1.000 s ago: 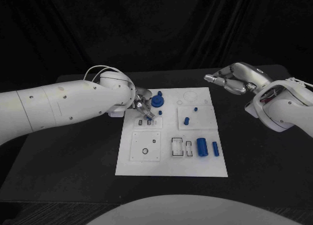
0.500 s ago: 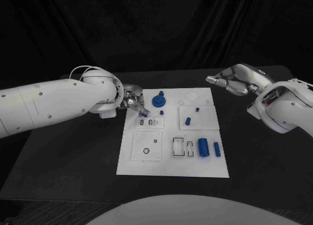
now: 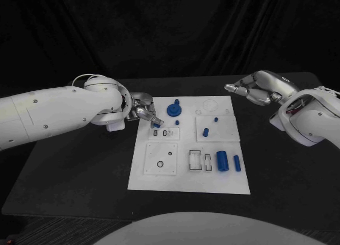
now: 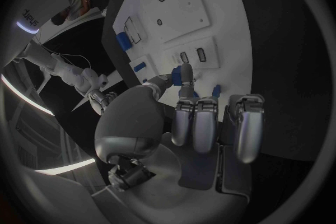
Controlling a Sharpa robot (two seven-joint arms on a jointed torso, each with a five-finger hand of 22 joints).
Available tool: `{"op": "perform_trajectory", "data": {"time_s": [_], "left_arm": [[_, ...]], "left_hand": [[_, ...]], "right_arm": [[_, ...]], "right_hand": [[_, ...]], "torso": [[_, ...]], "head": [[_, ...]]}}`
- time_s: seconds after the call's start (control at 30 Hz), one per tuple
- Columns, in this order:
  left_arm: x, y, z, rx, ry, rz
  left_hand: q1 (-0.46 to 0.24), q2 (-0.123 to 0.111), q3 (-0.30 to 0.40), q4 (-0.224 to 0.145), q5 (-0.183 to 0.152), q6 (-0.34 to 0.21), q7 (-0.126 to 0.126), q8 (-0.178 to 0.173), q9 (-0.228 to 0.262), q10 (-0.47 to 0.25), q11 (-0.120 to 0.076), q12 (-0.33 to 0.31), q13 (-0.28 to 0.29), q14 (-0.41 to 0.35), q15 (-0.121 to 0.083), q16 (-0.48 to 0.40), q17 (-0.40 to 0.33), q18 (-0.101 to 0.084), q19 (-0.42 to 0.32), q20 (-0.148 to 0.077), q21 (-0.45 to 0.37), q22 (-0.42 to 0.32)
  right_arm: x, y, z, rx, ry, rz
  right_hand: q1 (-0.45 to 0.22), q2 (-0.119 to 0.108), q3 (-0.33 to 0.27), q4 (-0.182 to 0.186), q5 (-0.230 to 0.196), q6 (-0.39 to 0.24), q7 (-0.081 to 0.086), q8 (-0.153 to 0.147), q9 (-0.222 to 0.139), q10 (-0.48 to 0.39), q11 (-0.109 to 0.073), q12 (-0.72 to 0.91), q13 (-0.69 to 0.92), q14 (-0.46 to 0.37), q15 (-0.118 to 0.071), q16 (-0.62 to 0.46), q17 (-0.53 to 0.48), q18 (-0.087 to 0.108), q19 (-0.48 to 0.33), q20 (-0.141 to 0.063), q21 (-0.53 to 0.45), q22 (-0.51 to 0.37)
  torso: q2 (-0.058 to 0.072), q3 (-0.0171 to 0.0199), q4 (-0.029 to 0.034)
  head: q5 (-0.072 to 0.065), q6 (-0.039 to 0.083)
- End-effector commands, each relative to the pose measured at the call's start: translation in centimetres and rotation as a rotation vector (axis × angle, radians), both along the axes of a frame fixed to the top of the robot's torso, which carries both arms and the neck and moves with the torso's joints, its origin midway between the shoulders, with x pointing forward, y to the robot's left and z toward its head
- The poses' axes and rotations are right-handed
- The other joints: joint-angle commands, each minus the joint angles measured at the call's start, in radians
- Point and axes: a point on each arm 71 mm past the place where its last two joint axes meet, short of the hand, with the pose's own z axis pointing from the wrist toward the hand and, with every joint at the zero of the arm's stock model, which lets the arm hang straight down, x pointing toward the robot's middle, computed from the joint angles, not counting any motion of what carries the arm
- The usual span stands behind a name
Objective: Assemble the parts on the task board
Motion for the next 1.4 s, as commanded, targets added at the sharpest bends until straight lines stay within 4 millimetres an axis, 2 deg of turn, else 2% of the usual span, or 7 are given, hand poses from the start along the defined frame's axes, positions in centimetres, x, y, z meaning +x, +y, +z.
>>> {"op": "perform_trajectory", "data": {"time_s": [0.03,0.17,0.4,0.6,0.93,1.23,1.4], "left_arm": [[0.0,0.0,-0.1,-0.024,-0.007,0.02],[0.1,0.0,-0.2,-0.034,-0.021,0.036],[0.1,-0.4,-0.7,-0.04,-0.021,0.039],[0.1,-0.9,-1.1,-0.041,-0.016,0.035],[0.0,-1.3,-1.9,-0.043,-0.007,0.035],[-0.2,-1.5,-2.7,-0.039,0.012,0.03],[-0.4,-1.6,-3.2,-0.039,0.022,0.03]], "left_hand": [[-0.005,0.009,0.056,-0.045,-0.005,0.003,-0.003,0.001,0.002,0.104,-0.009,0.004,0.263,0.106,-0.007,0.003,0.263,0.008,0.06,-0.007,-0.006,0.232],[-0.001,0.019,0.073,-0.054,0.0,-0.001,-0.002,0.002,0.009,0.104,-0.008,0.004,0.263,0.106,-0.006,0.003,0.263,0.008,0.06,-0.007,-0.006,0.232],[-0.001,0.023,0.082,-0.059,0.0,-0.005,0.0,0.001,0.014,0.104,-0.007,0.004,0.263,0.106,-0.006,0.003,0.263,0.009,0.059,-0.007,-0.008,0.231],[-0.004,0.025,0.083,-0.058,-0.003,-0.005,0.001,0.001,0.015,0.104,-0.006,0.004,0.263,0.106,-0.005,0.003,0.263,0.008,0.061,-0.007,-0.006,0.233],[-0.018,0.026,0.085,-0.057,-0.027,-0.011,0.003,0.0,0.023,0.104,-0.004,0.004,0.263,0.106,-0.003,0.003,0.263,0.006,0.067,-0.005,-0.001,0.237],[-0.02,0.026,0.086,-0.056,-0.03,-0.01,0.003,0.0,0.024,0.104,-0.004,0.004,0.263,0.106,-0.003,0.003,0.263,0.007,0.066,-0.005,-0.002,0.236],[-0.02,0.027,0.086,-0.056,-0.03,-0.01,0.003,0.0,0.024,0.104,-0.004,0.004,0.263,0.106,-0.003,0.003,0.263,0.007,0.065,-0.005,-0.002,0.236]], "right_arm": [[0.0,-0.1,-0.2,-0.005,0.013,-0.013],[0.0,-0.2,-0.1,-0.005,0.013,-0.012],[0.0,-0.2,-0.2,-0.006,0.014,-0.01],[0.0,-0.1,-0.2,-0.007,0.016,-0.006],[0.0,-0.2,-0.2,-0.009,0.017,-0.004],[0.0,-0.2,-0.3,-0.009,0.018,-0.002],[-0.1,-0.2,-0.3,-0.007,0.015,0.001]], "right_hand": [[0.018,-0.004,0.001,-0.004,0.01,0.003,0.001,0.001,0.001,-0.001,0.005,-0.007,0.107,0.044,0.007,-0.004,-0.002,-0.004,-0.007,0.002,-0.003,0.124],[0.021,-0.006,0.0,-0.004,0.012,0.003,0.001,0.001,0.001,-0.001,0.005,-0.007,0.107,0.044,0.007,-0.004,-0.002,-0.004,-0.007,0.002,-0.003,0.125],[0.023,-0.008,-0.001,-0.004,0.013,0.003,0.001,0.001,0.001,0.0,0.004,-0.006,0.108,0.044,0.007,-0.004,-0.001,-0.004,-0.007,0.002,-0.002,0.125],[0.031,-0.011,-0.003,-0.004,0.021,0.004,0.001,0.001,0.001,-0.001,0.004,-0.007,0.108,0.044,0.007,-0.004,-0.002,-0.004,-0.007,0.002,-0.003,0.126],[0.037,-0.011,-0.003,-0.004,0.028,0.004,0.001,0.001,0.002,0.001,0.004,-0.004,0.11,0.044,0.006,-0.002,0.0,-0.005,-0.006,0.002,0.0,0.128],[0.04,-0.009,-0.003,-0.004,0.032,0.004,0.001,0.001,0.002,0.002,0.004,-0.003,0.111,0.044,0.006,-0.002,0.0,-0.005,-0.005,0.002,0.001,0.128],[0.041,-0.009,-0.003,-0.004,0.033,0.005,0.001,0.001,0.002,0.003,0.004,-0.002,0.112,0.044,0.006,-0.003,-0.001,-0.005,-0.005,0.002,0.001,0.129]], "torso": [[0.0,0.0,-0.0002],[0.0,-0.0001,-0.0003],[0.0,-0.0002,0.0],[0.0,-0.0003,-0.0016],[0.0,-0.0002,-0.0014],[0.0,0.0001,-0.0012],[-0.001,0.0004,-0.0002]], "head": [[0.005,0.0],[0.006,0.0],[0.013,0.0],[0.016,0.0],[0.021,0.0],[0.025,0.0],[0.022,0.0]]}}
